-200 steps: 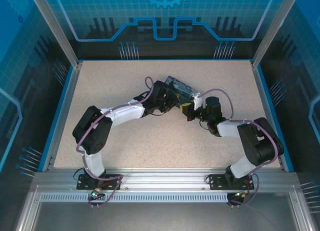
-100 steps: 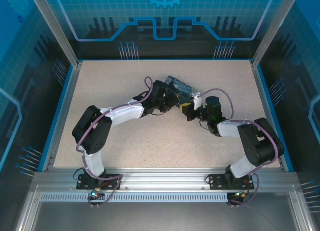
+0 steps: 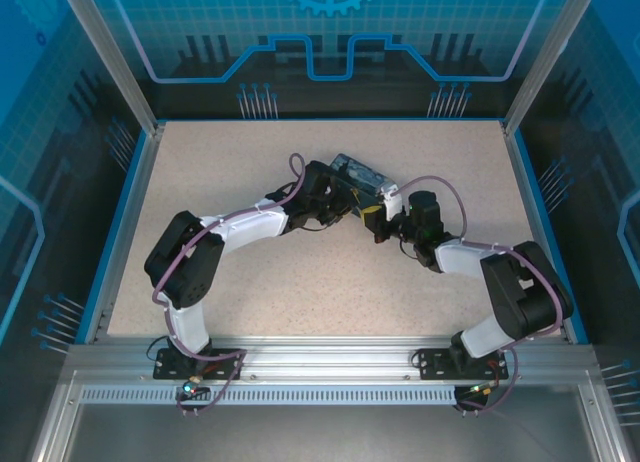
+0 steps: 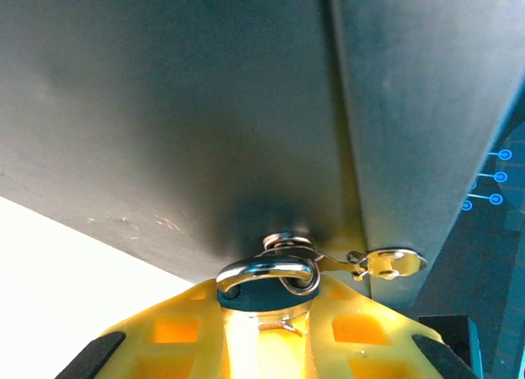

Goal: Unlock the padlock with the key

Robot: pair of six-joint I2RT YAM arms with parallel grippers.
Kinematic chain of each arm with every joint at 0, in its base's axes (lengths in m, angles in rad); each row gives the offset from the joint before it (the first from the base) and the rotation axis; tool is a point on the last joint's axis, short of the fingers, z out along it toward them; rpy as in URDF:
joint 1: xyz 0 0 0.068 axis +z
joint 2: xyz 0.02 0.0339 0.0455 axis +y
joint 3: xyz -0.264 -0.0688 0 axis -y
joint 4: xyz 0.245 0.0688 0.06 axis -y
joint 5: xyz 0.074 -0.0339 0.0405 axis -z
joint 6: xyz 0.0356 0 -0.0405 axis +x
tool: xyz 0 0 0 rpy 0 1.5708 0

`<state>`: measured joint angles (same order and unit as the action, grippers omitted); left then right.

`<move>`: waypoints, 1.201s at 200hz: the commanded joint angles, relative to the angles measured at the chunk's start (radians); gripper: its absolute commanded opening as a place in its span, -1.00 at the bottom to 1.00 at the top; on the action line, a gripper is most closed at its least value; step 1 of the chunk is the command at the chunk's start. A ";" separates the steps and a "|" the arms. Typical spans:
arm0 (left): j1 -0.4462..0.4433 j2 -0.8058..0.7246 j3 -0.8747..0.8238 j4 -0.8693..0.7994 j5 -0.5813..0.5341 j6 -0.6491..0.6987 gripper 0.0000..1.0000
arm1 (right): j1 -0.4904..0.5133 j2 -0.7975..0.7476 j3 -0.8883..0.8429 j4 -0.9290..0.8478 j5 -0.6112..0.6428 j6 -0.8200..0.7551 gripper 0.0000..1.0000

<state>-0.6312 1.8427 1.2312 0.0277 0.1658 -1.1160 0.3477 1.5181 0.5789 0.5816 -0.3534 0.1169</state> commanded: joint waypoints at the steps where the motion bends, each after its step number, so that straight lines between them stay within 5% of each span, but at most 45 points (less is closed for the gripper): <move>1: -0.025 0.003 0.013 -0.016 0.104 0.045 -0.64 | 0.034 -0.056 0.045 0.063 -0.027 -0.056 -1.00; 240: 0.008 -0.034 -0.039 0.079 0.111 -0.039 -0.64 | 0.042 -0.049 -0.043 0.033 0.029 -0.072 -1.00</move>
<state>-0.6178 1.8427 1.1984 0.0296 0.2302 -1.1507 0.3809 1.4849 0.5621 0.6029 -0.3058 0.0399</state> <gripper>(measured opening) 0.213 0.042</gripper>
